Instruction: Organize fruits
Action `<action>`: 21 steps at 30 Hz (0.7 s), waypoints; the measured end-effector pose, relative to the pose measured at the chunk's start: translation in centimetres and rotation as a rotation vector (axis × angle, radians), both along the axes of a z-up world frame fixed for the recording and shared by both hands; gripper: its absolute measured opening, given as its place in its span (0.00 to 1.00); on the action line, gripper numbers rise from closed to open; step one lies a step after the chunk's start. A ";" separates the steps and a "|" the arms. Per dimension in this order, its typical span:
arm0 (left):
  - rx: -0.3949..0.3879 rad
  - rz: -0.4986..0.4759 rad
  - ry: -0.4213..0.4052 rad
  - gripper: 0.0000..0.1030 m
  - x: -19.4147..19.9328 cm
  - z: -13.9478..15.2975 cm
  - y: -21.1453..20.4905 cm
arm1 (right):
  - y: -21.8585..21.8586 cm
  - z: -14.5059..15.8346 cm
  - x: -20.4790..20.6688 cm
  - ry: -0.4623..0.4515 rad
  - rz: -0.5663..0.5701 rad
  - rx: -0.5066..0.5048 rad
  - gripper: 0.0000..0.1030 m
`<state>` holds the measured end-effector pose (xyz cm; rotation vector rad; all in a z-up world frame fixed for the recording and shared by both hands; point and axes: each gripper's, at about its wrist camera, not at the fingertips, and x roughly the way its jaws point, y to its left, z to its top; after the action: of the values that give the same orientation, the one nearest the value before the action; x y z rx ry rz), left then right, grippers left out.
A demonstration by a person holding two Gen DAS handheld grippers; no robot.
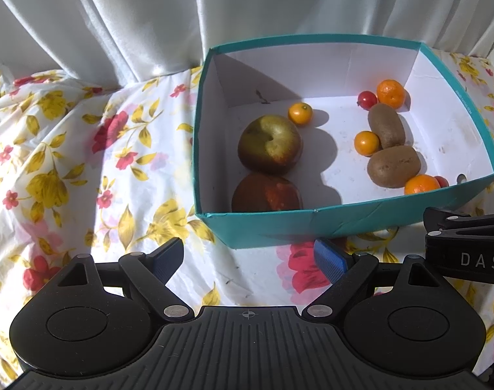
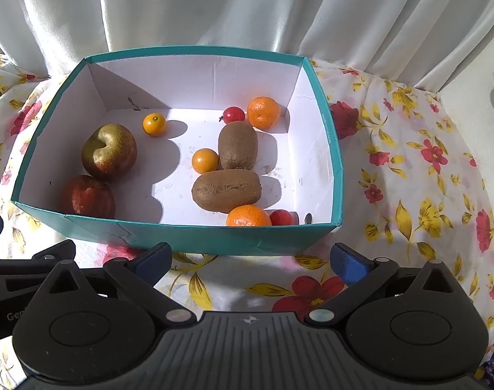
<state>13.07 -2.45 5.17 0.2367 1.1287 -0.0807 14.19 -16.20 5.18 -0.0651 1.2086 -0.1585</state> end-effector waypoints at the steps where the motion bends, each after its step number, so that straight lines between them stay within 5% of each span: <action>1: 0.000 0.001 0.001 0.89 0.0 0.0 0.0 | 0.0 0.0 0.0 0.000 -0.001 0.000 1.00; 21: 0.005 0.002 -0.010 0.89 0.0 -0.1 0.0 | 0.0 0.0 0.0 -0.005 0.001 -0.008 1.00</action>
<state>13.04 -2.49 5.12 0.2403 1.1194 -0.0752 14.16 -16.16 5.20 -0.0727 1.2034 -0.1627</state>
